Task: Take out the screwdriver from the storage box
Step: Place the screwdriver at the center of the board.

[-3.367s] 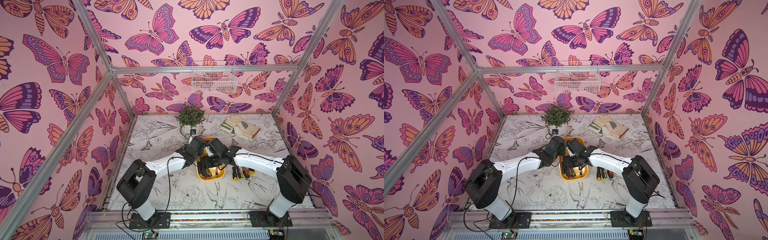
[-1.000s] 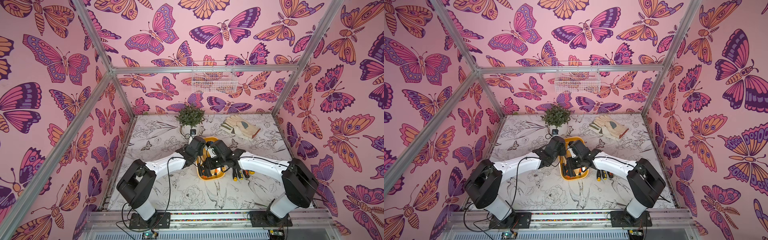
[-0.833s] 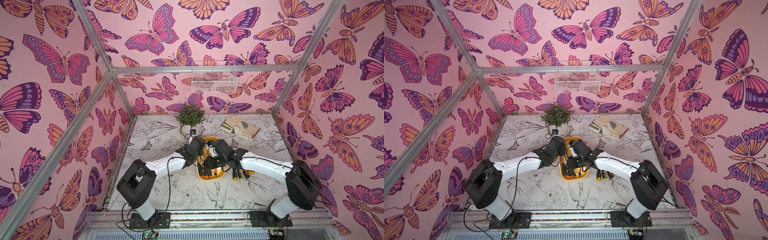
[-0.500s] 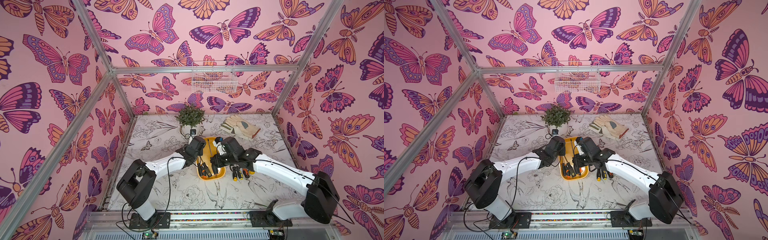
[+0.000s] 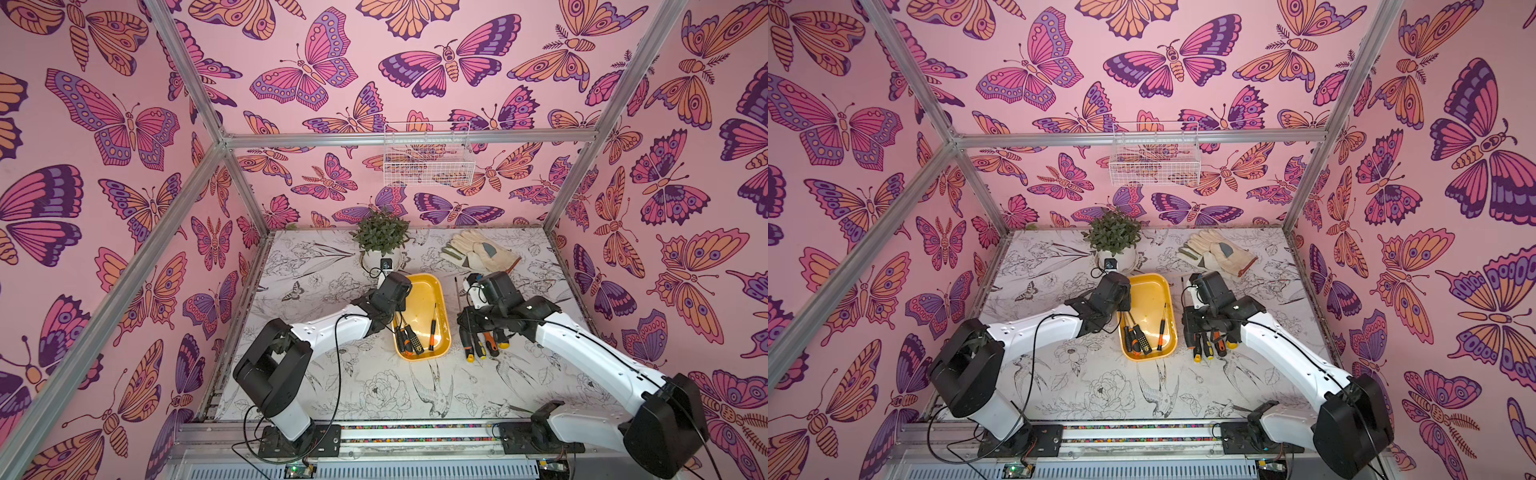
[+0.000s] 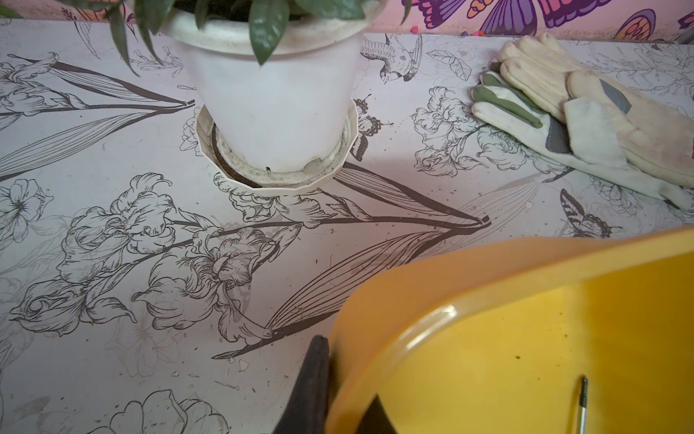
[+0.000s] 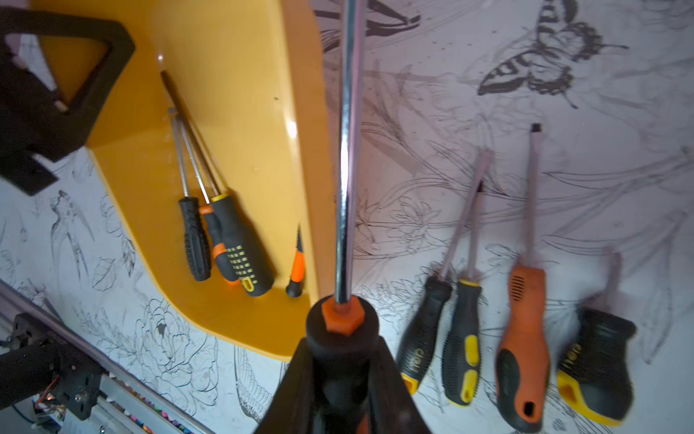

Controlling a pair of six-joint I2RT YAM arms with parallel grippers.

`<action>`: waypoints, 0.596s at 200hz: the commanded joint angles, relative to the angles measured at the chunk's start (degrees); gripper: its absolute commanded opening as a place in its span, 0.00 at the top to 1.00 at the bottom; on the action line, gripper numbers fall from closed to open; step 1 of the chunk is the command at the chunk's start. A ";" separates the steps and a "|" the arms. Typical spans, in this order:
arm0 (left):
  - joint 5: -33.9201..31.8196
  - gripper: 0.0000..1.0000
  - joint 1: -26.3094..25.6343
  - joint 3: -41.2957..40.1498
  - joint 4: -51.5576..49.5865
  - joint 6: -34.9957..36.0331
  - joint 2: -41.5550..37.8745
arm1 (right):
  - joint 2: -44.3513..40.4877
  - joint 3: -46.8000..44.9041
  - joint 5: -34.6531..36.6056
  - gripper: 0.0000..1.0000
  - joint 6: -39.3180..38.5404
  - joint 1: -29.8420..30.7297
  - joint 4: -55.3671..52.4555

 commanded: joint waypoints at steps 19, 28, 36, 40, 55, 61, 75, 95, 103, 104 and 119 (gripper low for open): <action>0.01 1.00 0.14 -0.01 1.67 -0.79 -0.68 | -1.18 0.90 3.00 1.00 -5.26 -6.32 -6.62; 0.13 1.00 0.13 -0.01 1.63 -0.74 -0.68 | -0.42 1.40 3.37 1.00 -6.25 -7.94 -7.68; 0.14 1.00 0.14 0.08 1.67 -0.69 -0.58 | 0.19 1.77 3.95 1.00 -7.05 -9.26 -8.29; 0.09 1.00 0.14 0.08 1.67 -0.68 -0.59 | 0.60 1.96 4.30 1.00 -7.49 -9.90 -8.62; 0.06 1.00 0.14 -0.02 1.67 -0.66 -0.65 | 2.30 2.66 5.60 1.00 -8.98 -12.16 -9.43; 0.06 1.00 0.14 -0.02 1.65 -0.78 -0.75 | 3.12 3.00 5.90 1.00 -9.50 -13.23 -9.83; 0.15 1.00 0.14 -0.10 1.67 -0.77 -0.84 | 5.13 3.86 5.96 1.00 -10.62 -15.72 -10.46; 0.28 1.00 0.23 -0.01 1.66 -0.80 -0.59 | 7.53 4.87 6.90 1.00 -11.68 -18.33 -10.37; 0.25 1.00 0.23 -0.04 1.68 -0.78 -0.63 | 8.59 5.35 7.51 1.00 -12.10 -19.06 -10.31; 0.28 1.00 0.19 -0.03 1.72 -0.79 -0.56 | 8.70 5.42 7.57 1.00 -12.16 -19.13 -10.30; 0.30 1.00 0.31 -0.05 1.71 -0.79 -0.75 | 10.66 6.43 8.74 1.00 -13.04 -20.52 -10.32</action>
